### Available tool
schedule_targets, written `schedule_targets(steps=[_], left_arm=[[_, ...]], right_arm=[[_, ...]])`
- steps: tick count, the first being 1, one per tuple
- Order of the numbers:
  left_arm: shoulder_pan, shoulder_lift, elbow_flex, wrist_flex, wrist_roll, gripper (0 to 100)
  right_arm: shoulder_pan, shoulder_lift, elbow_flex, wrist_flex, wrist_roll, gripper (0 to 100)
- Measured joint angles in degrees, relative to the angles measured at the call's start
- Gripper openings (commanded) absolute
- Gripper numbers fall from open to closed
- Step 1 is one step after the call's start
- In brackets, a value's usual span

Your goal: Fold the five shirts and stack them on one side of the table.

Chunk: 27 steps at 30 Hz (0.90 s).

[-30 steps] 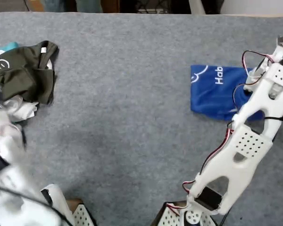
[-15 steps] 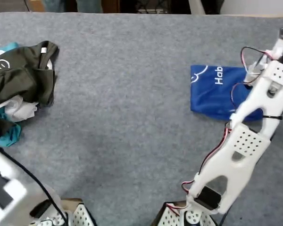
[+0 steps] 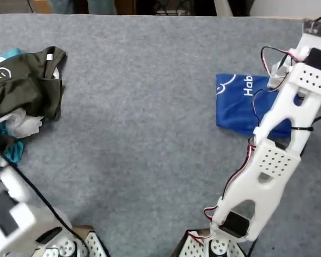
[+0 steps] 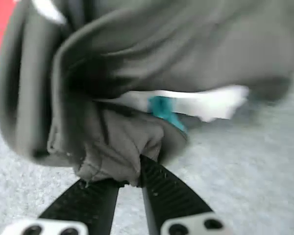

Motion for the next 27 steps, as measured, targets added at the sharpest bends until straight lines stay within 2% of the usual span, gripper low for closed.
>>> schedule_targets(steps=[5, 9, 15, 20, 27], left_arm=[[11.3, -15.4, 6.3, 2.4, 0.2, 3], [21.3, -28.1, 7.3, 2.8, 3.5, 3], [46.3, -41.9, 4.6, 10.9, 4.4, 3], [67.3, -43.7, 1.7, 14.8, 5.9, 3], [81.0, -36.8, -6.5, 15.6, 10.2, 3]], right_arm=[[-0.7, -4.5, 0.0, 0.0, 0.0, 10.2], [-0.9, -6.7, 0.0, 0.0, 0.0, 10.2], [-0.9, -7.0, 0.0, 0.1, 0.0, 10.2], [-0.9, -7.0, 0.0, 0.1, 0.0, 10.2], [-3.8, -7.0, 0.0, 0.1, 0.0, 10.3]])
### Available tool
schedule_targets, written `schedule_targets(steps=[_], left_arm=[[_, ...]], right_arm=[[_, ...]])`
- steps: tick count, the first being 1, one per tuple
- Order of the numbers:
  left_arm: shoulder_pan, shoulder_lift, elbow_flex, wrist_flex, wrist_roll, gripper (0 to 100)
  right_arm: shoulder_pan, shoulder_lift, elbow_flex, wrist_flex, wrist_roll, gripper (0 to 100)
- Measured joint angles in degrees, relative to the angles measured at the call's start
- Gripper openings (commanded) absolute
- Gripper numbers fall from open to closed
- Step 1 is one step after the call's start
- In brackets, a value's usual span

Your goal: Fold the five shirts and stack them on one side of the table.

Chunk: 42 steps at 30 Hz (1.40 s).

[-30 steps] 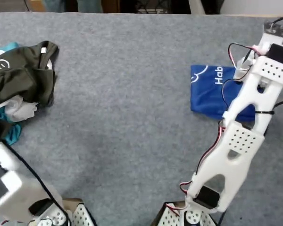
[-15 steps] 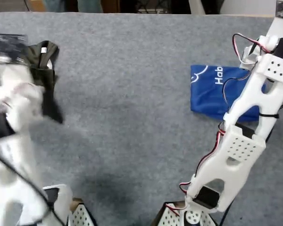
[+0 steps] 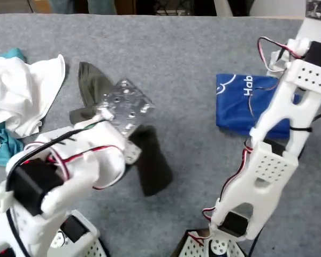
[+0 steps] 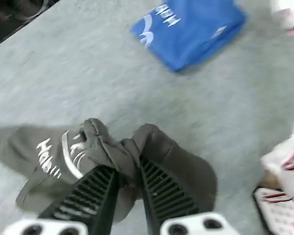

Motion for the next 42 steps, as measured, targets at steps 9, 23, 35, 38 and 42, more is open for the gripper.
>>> schedule_targets(steps=[9, 23, 35, 38, 42], left_arm=[[-10.8, 6.6, -8.8, 6.2, 11.1, 24], [-47.1, -17.0, 31.3, 5.5, -0.1, 23], [-79.3, -19.6, 56.0, -11.3, -13.8, 23], [-79.8, -19.6, 57.0, -11.3, -13.8, 23], [-79.9, -19.7, 57.2, -11.3, -13.8, 23]], right_arm=[[-6.3, -0.3, 1.1, 0.0, 0.0, 18.5], [-23.4, -14.1, 27.1, 0.0, 0.0, 26.9], [-53.6, -16.3, 60.8, -11.7, -1.5, 26.7], [-56.9, -16.3, 67.0, -19.0, -4.0, 19.1], [-57.1, -16.3, 72.1, -24.7, -4.7, 1.2]])
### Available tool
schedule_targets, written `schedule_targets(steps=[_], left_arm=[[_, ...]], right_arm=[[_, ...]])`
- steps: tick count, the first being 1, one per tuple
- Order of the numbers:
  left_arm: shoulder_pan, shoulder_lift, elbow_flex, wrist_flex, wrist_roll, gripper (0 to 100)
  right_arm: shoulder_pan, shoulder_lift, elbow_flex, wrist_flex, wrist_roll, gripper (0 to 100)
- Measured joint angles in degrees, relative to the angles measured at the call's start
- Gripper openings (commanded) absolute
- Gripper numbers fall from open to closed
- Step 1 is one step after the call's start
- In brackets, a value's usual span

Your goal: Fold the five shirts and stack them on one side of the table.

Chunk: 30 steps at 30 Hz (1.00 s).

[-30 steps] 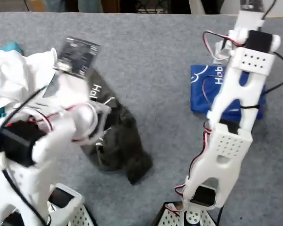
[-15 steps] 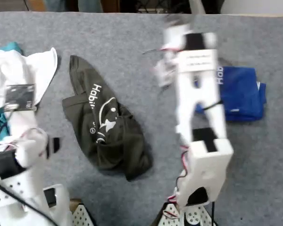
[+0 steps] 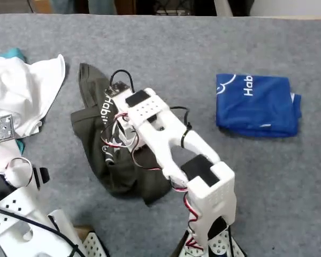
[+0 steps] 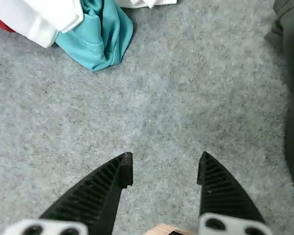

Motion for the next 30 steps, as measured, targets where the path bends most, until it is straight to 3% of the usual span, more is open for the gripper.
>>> schedule_targets(steps=[3, 8, 13, 17, 22, 26, 30], left_arm=[[0.0, 0.0, 0.0, -0.4, 0.0, 23], [0.0, 0.0, 0.0, -1.8, 0.7, 24], [2.2, 0.0, 0.2, -10.0, 11.9, 24], [11.9, 0.0, 0.2, -14.9, 19.2, 24], [30.0, 2.2, 1.0, -21.9, 24.8, 24], [42.1, 12.5, 0.8, -31.4, 29.7, 24], [49.8, 30.0, -5.3, -36.5, 32.0, 23]], right_arm=[[1.1, -0.4, 0.3, -0.4, 0.0, 2.5], [5.5, -0.9, -0.5, 8.3, 1.0, 1.4], [12.2, -5.0, -2.7, 17.6, 5.0, 1.4], [19.2, -8.8, -2.7, 21.5, 10.0, 1.4], [27.7, -11.4, -2.7, 22.9, 15.4, 1.5], [31.4, -11.7, -2.7, 23.2, 16.4, 1.5], [32.2, -11.7, -2.7, 23.2, 16.5, 1.5]])
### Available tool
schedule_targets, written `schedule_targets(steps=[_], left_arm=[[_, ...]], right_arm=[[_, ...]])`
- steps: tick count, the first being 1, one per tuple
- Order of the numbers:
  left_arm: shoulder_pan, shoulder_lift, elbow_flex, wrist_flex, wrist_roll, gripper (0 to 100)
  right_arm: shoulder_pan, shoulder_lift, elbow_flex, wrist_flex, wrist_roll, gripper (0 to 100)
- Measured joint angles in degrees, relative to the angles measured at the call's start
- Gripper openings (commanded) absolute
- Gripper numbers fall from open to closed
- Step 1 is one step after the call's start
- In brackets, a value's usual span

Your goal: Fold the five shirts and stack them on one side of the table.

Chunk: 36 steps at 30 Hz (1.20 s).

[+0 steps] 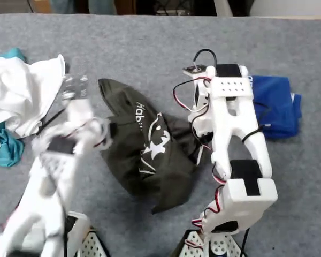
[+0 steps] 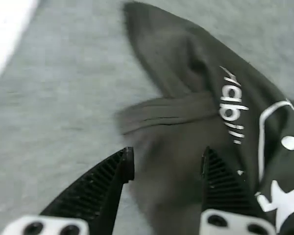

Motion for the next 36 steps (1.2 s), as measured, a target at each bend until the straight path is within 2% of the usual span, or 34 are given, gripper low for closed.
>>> schedule_targets(steps=[3, 7, 8, 11, 15, 19, 23, 26, 30, 36], left_arm=[[3.3, 15.4, -7.5, -0.8, 0.3, 20], [4.2, 35.4, -16.6, -0.8, 0.3, 3], [4.2, 38.9, -19.1, -0.3, 0.4, 3], [4.3, 43.0, -26.0, 5.6, 0.1, 3], [4.1, 42.9, -26.6, 11.0, -5.5, 3], [2.4, 36.7, -21.4, 14.3, -8.5, 3], [-2.5, 24.6, -12.1, 15.0, -11.7, 3], [-8.9, 13.5, -4.2, 15.3, -14.5, 3], [-20.6, -0.7, 0.6, 18.7, -19.1, 3], [-34.0, -16.3, 0.8, 30.9, -25.1, 3]], right_arm=[[0.1, 0.0, 0.0, 0.0, 0.0, 1.5], [0.5, 0.0, 0.0, -0.9, -0.9, 1.5], [0.8, 0.0, 0.0, -0.9, -0.9, 1.5], [1.1, 0.0, 0.0, -0.9, -0.9, 1.5], [1.1, 0.0, 0.0, -0.9, -0.9, 1.5], [1.1, 0.0, -0.1, -0.9, -0.9, 5.1], [1.1, 0.0, -2.5, -0.9, -0.9, 21.1], [1.1, 0.0, -5.5, 0.1, -1.1, 28.7], [-0.9, 0.0, -8.4, 0.4, -1.3, 28.4], [-13.1, 0.0, -9.1, 0.4, -8.3, 24.7]])
